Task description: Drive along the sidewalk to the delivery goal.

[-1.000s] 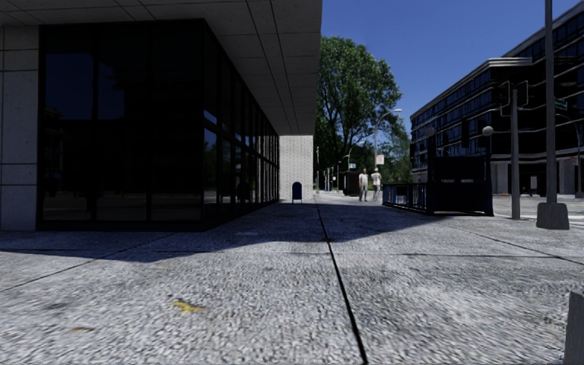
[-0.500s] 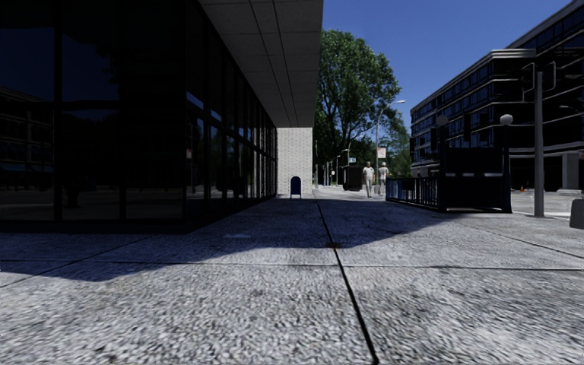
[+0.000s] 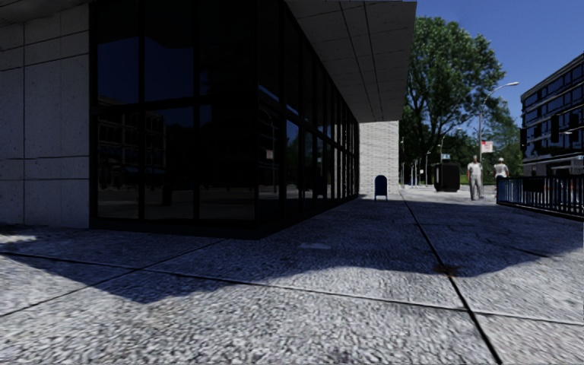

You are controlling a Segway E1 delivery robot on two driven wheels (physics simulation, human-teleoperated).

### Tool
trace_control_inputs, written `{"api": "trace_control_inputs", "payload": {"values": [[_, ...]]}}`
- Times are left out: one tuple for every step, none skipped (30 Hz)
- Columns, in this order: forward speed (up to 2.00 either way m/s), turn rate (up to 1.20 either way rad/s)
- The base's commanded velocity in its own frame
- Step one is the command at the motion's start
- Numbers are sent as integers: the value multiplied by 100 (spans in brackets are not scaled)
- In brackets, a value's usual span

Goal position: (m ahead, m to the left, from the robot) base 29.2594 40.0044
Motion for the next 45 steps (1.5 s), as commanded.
{"api": "trace_control_inputs", "payload": {"values": [[155, 120], [155, 120], [155, 120], [155, 120], [155, 120], [155, 120], [155, 120], [155, 120], [155, 120], [155, 120], [155, 120], [155, 120], [155, 120], [155, 120], [155, 120], [155, 120], [155, 120], [155, 120], [155, 120], [155, 120], [155, 120], [155, 120], [155, 120], [155, 120], [155, 120], [155, 78], [155, 59], [155, 40], [155, 17], [155, 3], [155, 0], [155, 0], [155, 0], [155, 0], [155, 0], [155, 0], [155, 0], [155, 0], [155, 0], [155, 0], [155, 0], [155, 0], [155, 0], [155, 0], [155, 0]]}}
